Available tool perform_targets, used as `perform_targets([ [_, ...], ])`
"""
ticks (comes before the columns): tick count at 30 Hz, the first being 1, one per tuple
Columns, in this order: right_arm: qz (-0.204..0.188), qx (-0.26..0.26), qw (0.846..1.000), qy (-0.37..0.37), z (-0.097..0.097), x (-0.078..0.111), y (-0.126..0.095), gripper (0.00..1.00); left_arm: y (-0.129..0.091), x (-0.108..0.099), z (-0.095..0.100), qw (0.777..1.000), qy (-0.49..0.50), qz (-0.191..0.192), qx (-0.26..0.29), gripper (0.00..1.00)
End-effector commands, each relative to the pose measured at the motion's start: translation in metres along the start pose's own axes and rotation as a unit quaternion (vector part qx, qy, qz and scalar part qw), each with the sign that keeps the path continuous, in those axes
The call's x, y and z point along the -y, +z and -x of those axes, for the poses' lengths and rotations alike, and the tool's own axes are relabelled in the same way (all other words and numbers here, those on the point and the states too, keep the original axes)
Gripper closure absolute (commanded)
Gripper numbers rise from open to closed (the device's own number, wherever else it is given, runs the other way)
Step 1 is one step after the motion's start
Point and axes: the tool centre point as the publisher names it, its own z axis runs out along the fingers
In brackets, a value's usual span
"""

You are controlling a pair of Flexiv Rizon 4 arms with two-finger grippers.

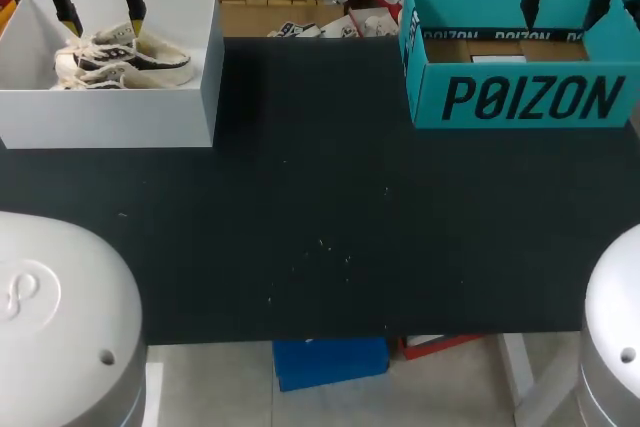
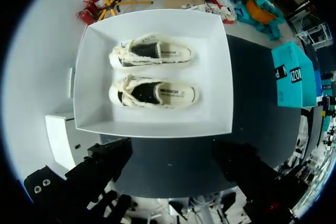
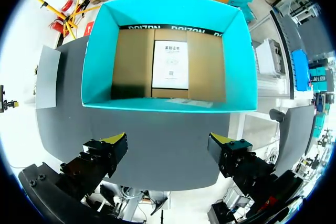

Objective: Take the shoe out of the shoebox, open the shoe tongue, remove and reinsert the insole, then place the shoe into the shoebox

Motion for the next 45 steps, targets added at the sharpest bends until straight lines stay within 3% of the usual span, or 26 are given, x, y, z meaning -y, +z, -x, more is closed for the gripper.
perform_targets([
  [1, 0.0, 0.0, 1.0, 0.0, 0.0, 0.0, 0.0, 0.0, 0.0, 0.002, 0.0, 0.999, 0.039, -0.012, 0.003, 0.0],
  [6, 0.0, 0.0, 1.0, 0.0, 0.0, 0.0, 0.0, 0.0, -0.004, 0.011, -0.005, 0.976, 0.213, -0.04, 0.009, 0.0],
  [8, 0.0, 0.0, 1.0, 0.0, 0.0, 0.0, 0.0, 0.0, -0.007, 0.016, -0.008, 0.963, 0.259, -0.076, 0.03, 0.0],
  [22, 0.0, 0.0, 1.0, 0.0, 0.0, 0.0, 0.0, 0.0, -0.011, 0.019, -0.01, 0.961, 0.263, -0.084, 0.03, 0.0],
  [24, 0.0, 0.0, 1.0, 0.0, 0.0, 0.0, 0.0, 0.0, -0.012, 0.019, -0.01, 0.939, 0.316, -0.127, 0.052, 0.0],
  [28, 0.0, 0.0, 1.0, 0.0, 0.0, 0.0, 0.0, 0.0, -0.013, 0.027, -0.004, 0.889, 0.428, -0.151, 0.067, 0.0],
  [33, 0.0, 0.0, 1.0, 0.0, 0.0, 0.0, 0.0, 0.0, -0.009, 0.032, 0.01, 0.823, 0.546, -0.15, 0.046, 0.0],
  [37, 0.0, 0.0, 1.0, 0.0, 0.0, 0.0, 0.0, 0.0, -0.004, 0.035, 0.021, 0.784, 0.606, -0.134, 0.024, 0.0],
  [39, 0.0, 0.0, 1.0, 0.0, 0.0, 0.0, 0.0, 0.0, -0.004, 0.036, 0.023, 0.761, 0.631, -0.141, 0.048, 0.0],
  [45, 0.0, 0.0, 1.0, 0.0, 0.0, 0.0, 0.0, 0.0, -0.004, 0.036, 0.023, 0.761, 0.631, -0.141, 0.048, 0.0],
])
